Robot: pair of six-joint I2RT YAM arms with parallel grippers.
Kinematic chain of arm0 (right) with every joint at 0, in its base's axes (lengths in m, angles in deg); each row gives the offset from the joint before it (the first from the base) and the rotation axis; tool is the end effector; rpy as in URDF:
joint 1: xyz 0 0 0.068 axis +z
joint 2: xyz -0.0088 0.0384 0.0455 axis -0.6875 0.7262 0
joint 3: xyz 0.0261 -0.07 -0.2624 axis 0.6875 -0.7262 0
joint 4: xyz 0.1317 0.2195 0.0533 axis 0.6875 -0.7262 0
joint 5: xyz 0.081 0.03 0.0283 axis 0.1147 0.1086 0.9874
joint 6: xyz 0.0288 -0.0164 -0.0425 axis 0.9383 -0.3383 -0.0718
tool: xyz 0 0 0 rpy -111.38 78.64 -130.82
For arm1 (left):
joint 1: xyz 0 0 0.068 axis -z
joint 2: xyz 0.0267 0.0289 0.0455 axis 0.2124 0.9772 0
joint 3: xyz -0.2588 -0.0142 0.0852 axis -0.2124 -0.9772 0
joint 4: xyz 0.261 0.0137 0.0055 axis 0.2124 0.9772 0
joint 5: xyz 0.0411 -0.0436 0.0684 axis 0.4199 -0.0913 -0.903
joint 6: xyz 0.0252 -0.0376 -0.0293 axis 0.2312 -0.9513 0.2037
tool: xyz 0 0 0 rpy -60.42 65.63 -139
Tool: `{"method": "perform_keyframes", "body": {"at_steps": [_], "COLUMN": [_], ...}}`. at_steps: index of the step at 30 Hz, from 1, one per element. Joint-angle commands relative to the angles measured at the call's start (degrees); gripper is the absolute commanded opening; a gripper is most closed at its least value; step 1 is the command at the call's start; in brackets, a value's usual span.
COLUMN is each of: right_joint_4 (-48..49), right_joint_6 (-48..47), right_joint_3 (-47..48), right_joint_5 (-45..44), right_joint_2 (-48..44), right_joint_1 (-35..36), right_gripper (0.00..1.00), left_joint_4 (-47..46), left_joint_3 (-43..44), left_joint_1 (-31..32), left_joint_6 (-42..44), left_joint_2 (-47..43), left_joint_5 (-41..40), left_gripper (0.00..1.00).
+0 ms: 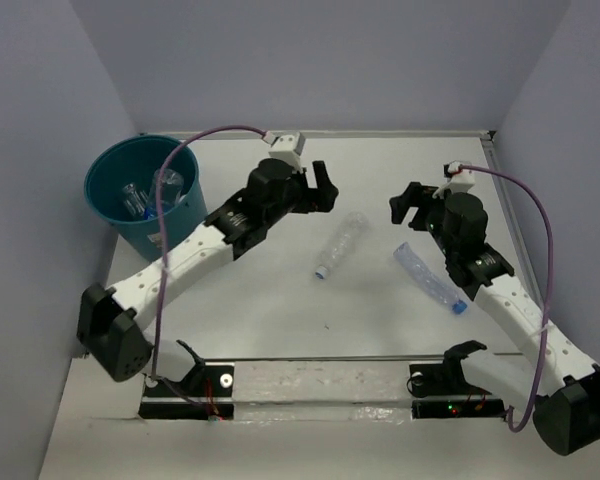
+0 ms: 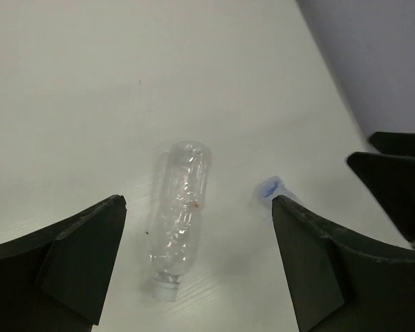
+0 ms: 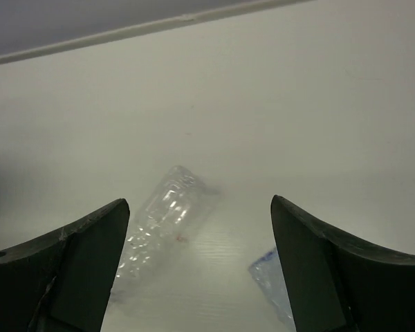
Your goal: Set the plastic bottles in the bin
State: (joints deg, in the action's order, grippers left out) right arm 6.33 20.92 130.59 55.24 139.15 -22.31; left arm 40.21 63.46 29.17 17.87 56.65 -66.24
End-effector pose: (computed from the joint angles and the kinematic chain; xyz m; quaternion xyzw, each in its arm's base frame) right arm 0.2156 0.0783 0.3257 0.0246 0.7724 0.1650 0.6128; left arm 0.2357 -0.2043 0.3893 0.0731 0.7507 -0.3410 0.5610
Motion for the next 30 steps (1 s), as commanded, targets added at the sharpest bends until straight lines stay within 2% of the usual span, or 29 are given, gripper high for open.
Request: {"method": "perform_keyframes", "body": {"at_steps": [1, 5, 8, 11, 16, 21, 26, 30], "right_joint_4": [-9.5, -12.0, -14.1, -15.3, -17.3, -20.3, -23.9, -27.6], "right_joint_6": [0.7, 0.5, -0.5, -0.6, 0.6, 2.0, 2.1, 1.8], "right_joint_3": [-1.2, 0.3, 1.5, 1.9, 1.6, 1.0, 1.7, 3.3], "right_joint_5": [-6.1, -4.8, -5.4, -5.3, -4.7, -5.4, -4.4, -6.4], "right_joint_2": [-2.5, 1.3, 3.9, 5.6, 6.8, 5.6, 8.3, 11.0], "right_joint_1": [-1.9, -2.9, -3.5, -3.5, -3.5, -3.5, -3.5, -3.5], "right_gripper": [0.88, 0.91, 0.96, 1.0, 1.0, 1.0, 1.0, 1.0], "left_joint_4": [2.4, 7.5, 15.4, 15.7, 14.5, 14.7, 14.4, 14.4], "left_joint_3": [7.4, 16.6, 23.3, 23.1, 23.0, 23.1, 23.7, 24.8], "left_joint_1": [1.4, 1.4, 1.4, 1.7, 1.8, 2.9, 3.3, 3.5], "left_joint_6": [7.8, 12.5, 13.6, 15.0, 16.9, 17.4, 17.1, 16.8], "left_joint_2": [11.3, 22.5, 30.4, 34.0, 37.7, 40.8, 44.4, 47.0], "left_joint_5": [-5.7, -6.4, -1.3, 4.3, 12.2, 13.1, 13.0, 12.9], "left_gripper": [0.96, 0.97, 0.97, 0.99, 0.99, 0.99, 0.98, 0.9]}}
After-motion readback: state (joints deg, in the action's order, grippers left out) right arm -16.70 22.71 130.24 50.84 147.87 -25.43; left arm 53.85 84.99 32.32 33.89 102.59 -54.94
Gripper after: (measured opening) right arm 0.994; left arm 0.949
